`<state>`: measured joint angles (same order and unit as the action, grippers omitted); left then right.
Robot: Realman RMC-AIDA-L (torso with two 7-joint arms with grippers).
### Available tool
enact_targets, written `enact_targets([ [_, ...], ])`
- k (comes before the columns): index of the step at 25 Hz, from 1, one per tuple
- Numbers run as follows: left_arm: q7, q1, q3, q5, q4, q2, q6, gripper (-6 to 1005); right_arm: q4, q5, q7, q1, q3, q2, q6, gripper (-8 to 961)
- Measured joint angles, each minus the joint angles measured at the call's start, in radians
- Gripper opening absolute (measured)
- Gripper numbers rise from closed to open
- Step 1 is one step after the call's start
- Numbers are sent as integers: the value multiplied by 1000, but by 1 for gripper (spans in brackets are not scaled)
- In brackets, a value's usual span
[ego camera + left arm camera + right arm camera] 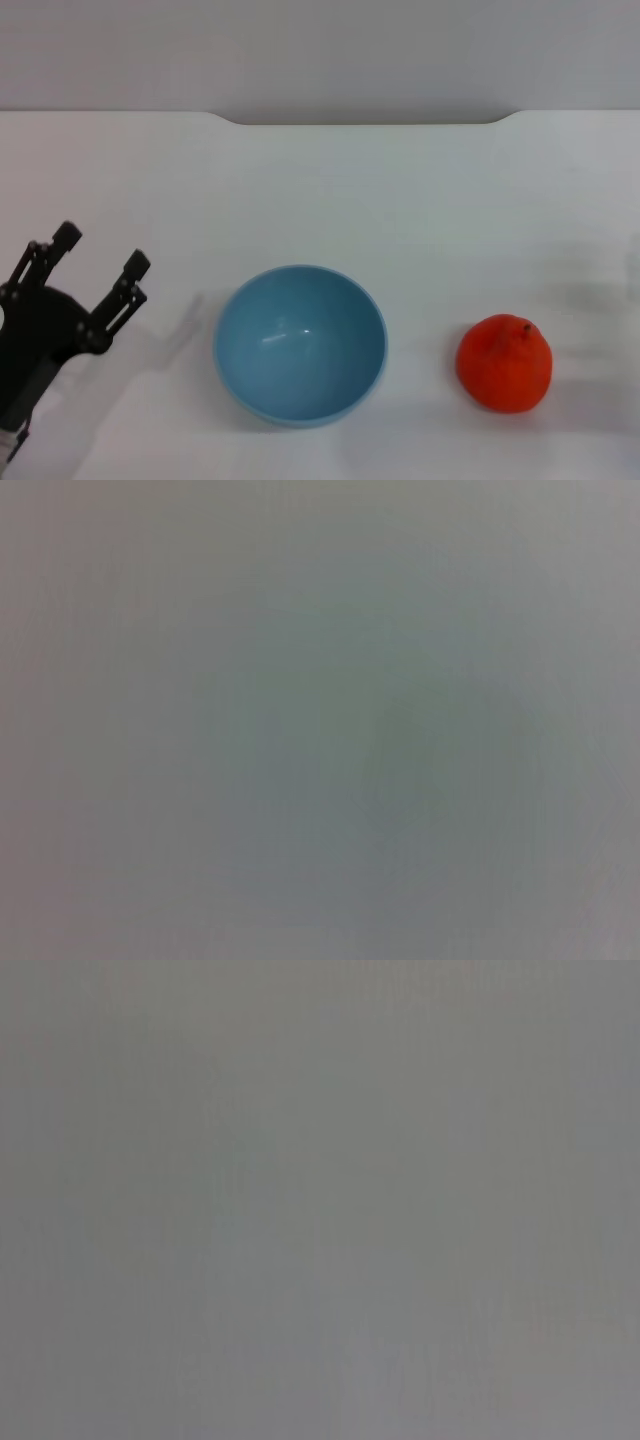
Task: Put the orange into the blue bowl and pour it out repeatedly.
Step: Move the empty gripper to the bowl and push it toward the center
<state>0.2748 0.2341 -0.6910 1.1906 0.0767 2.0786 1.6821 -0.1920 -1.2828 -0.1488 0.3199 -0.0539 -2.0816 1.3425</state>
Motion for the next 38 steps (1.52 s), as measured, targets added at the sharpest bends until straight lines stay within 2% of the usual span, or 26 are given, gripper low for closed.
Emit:
enact_targets([
  [4,120,54,-3,1,-73,0,-2,801,2,2,0,1,1,1,-2,404],
  [10,643,171,-80,86,-338,-9,-188,801,2,3,0,4,2,2,-3,404],
  [13,844,206,-189,127,-493,-17,-282,801,2,4,0,2,2,2,-3,403],
  [16,1085,219,-334,207,-702,-24,-398,800,3,6,0,2,2,2,-4,403],
  [19,1371,211,-440,400,-968,-26,-457,800,5,6,1,2,2,2,-10,403],
  [26,1953,202,-594,952,-1428,-21,-450,800,32,7,0,16,19,4,-60,402],
  [29,2096,196,-636,1081,-1560,-20,-364,800,39,7,-1,20,48,4,-78,402],
  [34,2261,189,-700,1212,-1699,-19,-265,799,54,7,-1,23,91,4,-110,401],
  [38,2329,190,-735,1277,-1706,-16,-243,799,67,7,-1,29,126,4,-124,401],
])
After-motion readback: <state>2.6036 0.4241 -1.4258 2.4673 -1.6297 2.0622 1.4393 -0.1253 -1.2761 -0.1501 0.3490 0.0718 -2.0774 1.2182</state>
